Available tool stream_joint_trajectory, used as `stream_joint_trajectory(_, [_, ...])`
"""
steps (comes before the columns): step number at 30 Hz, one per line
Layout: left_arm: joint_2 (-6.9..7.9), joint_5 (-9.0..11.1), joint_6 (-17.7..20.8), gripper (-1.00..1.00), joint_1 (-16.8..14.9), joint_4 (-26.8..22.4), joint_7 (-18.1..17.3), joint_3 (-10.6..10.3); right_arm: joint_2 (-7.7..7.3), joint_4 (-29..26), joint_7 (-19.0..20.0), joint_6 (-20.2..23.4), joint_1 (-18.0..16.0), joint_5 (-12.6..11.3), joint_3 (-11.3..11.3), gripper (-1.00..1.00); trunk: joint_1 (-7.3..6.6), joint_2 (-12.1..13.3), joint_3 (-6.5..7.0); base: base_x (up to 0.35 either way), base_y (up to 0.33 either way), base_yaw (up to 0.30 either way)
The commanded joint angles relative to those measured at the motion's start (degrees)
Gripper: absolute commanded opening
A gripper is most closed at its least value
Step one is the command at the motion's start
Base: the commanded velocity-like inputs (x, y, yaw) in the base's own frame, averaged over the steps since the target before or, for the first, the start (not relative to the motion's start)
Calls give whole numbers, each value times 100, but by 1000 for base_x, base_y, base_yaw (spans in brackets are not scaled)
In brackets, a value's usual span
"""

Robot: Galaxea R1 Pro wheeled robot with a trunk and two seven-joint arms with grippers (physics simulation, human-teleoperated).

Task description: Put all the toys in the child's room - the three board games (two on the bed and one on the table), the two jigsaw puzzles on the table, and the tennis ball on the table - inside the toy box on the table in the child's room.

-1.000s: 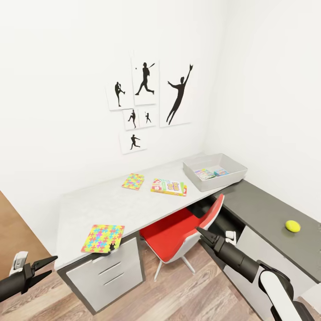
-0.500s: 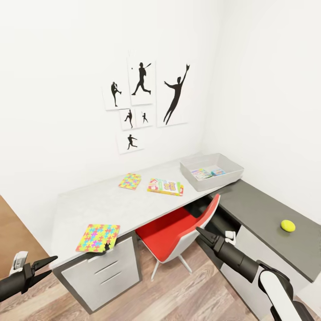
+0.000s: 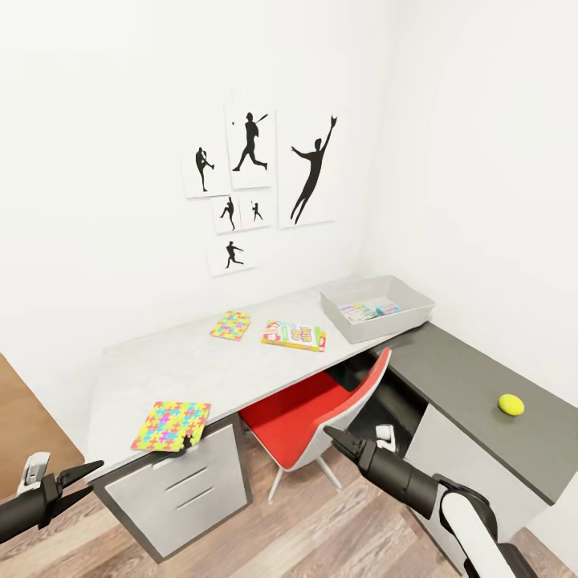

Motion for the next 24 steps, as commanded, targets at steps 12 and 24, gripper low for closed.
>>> stream_joint_trajectory(12, [0,12,44,100,-4,1,-12,5,358,-14,-30,299,-25,-12,613,100,3,-10,-11,-1,-11,0])
stream_joint_trajectory(24, [6,12,44,100,-4,1,-10,5,442,-16,-35,471,-44,13,646,100,3,-10,-11,0,-171,0])
